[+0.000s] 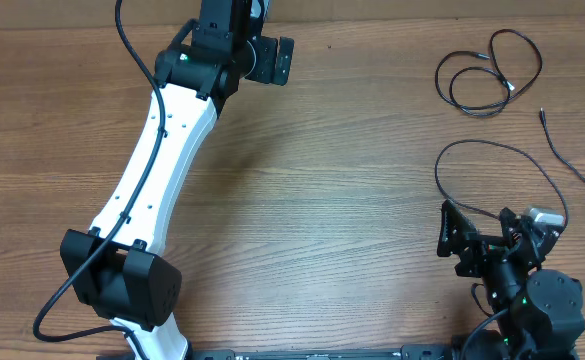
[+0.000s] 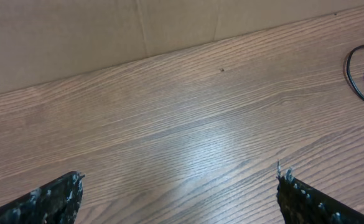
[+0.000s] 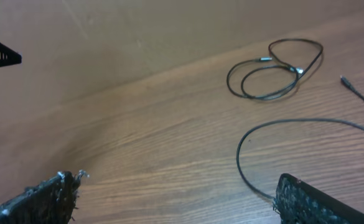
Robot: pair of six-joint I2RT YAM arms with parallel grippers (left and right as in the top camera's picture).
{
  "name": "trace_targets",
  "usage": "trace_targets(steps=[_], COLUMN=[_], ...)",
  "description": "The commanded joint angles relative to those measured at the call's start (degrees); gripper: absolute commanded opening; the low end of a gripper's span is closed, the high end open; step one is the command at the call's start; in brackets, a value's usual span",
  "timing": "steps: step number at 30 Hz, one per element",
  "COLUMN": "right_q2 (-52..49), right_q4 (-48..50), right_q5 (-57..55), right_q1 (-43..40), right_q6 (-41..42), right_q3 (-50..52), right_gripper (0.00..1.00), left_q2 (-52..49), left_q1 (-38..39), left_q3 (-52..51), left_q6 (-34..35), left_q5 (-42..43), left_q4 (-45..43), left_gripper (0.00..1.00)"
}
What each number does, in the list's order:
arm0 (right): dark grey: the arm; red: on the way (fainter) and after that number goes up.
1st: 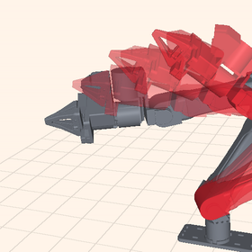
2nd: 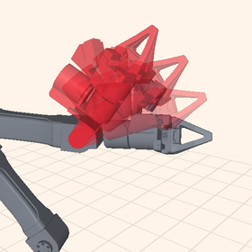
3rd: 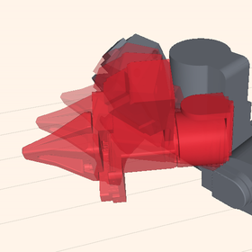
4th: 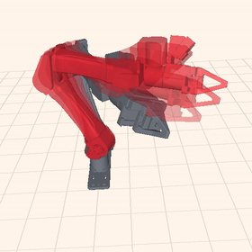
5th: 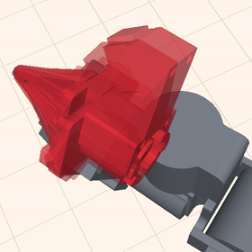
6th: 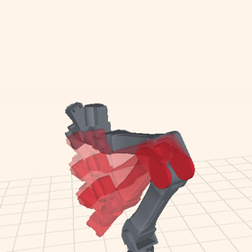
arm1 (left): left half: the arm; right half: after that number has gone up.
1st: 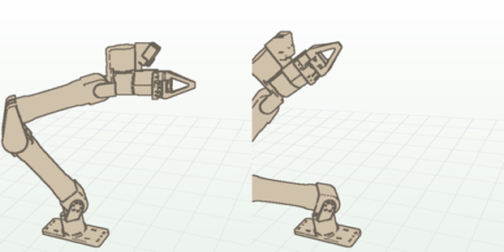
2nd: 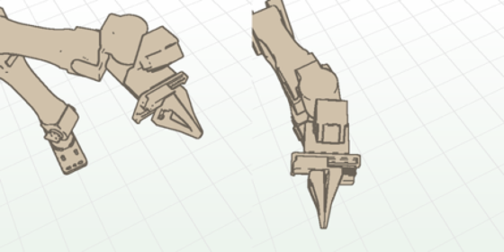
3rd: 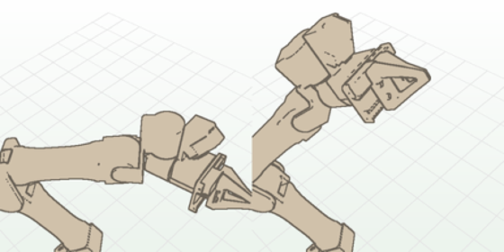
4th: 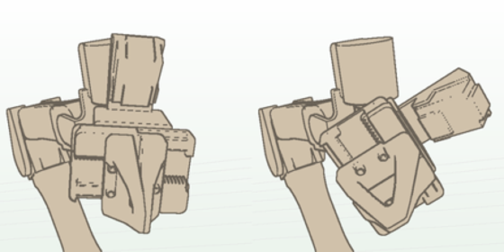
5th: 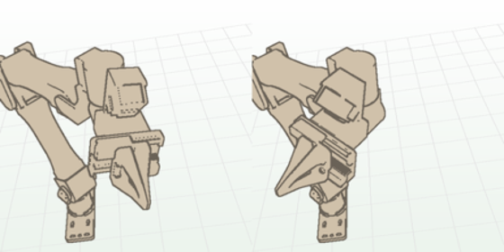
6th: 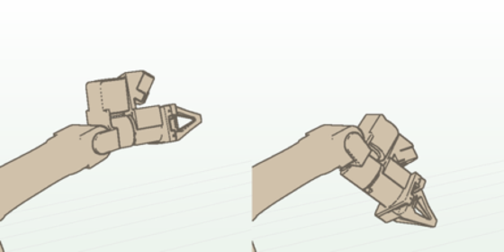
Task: Untangle cables
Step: 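Release the cable and retract the right gripper downward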
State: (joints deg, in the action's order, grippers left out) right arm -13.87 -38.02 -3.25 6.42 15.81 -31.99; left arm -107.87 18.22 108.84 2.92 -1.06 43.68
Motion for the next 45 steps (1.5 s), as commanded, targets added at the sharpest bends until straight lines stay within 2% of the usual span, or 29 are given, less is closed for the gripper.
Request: trace_targets(steps=[1,15,23,37,45], right_q2=[2.7,13.0,13.7,13.7,13.7], right_q4=[2.1,18.7,28.7,36.5,34.2], right_q5=[-1.4,-1.4,-0.1,-0.1,-0.1], right_q1=[-0.4,-4.0,-4.0,-4.0,-4.0], right_q6=[-1.1,-1.1,-4.2,-5.9,-7.0], right_q3=[3.0,16.9,24.2,31.6,31.6], right_gripper=[1.0,1.0,1.0,1.0,1.0], left_q2=[1.1,1.1,1.1,1.1,1.1], left_q1=[-0.2,-0.2,-0.2,-0.2,-0.2], left_q3=[0.9,0.9,0.9,0.9,0.9], left_q6=[0.5,0.5,0.5,0.5,0.5], left_q5=[0.7,0.7,0.7,0.7,0.7], left_q4=[-0.2,-0.2,-0.2,-0.2,-0.2], left_gripper=[1.0,0.99,1.0,1.0,1.0])
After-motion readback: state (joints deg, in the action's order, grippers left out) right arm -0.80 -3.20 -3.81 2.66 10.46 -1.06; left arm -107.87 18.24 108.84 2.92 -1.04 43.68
